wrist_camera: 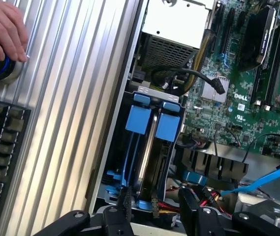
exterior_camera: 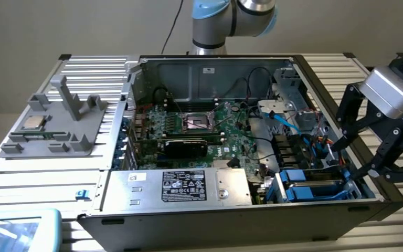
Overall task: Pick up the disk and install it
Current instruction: 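Insert the first disk wire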
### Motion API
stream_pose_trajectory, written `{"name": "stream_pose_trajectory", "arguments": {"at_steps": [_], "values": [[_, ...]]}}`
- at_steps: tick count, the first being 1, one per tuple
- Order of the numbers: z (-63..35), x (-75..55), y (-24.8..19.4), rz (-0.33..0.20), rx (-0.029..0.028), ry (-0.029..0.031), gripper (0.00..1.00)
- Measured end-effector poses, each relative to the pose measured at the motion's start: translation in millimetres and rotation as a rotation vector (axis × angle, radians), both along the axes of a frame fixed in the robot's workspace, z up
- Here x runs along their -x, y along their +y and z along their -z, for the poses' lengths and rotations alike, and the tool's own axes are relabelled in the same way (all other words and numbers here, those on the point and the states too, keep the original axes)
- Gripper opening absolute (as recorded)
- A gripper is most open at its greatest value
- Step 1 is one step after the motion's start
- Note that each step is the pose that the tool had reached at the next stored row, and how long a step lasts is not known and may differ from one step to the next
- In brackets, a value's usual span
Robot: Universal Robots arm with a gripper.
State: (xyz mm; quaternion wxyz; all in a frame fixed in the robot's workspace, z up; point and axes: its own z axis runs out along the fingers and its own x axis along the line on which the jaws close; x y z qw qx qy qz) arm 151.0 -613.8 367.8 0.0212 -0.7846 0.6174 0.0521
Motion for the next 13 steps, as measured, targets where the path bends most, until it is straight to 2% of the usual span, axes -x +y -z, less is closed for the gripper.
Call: {"name": "stream_pose_trajectory", "arguments": {"at_steps": [5,8,11,13], "values": [[6.4,-0.4,-2.5,-0.014,-0.0103,0.0000,0.52],[9.8,-0.7,-4.1,-0.021,-0.0188,0.0000,0.52],[12.5,-1.0,-5.4,-0.027,-0.0305,-0.0001,0.52],[14.2,-1.1,-6.1,-0.031,-0.0412,-0.0002,0.52]]}}
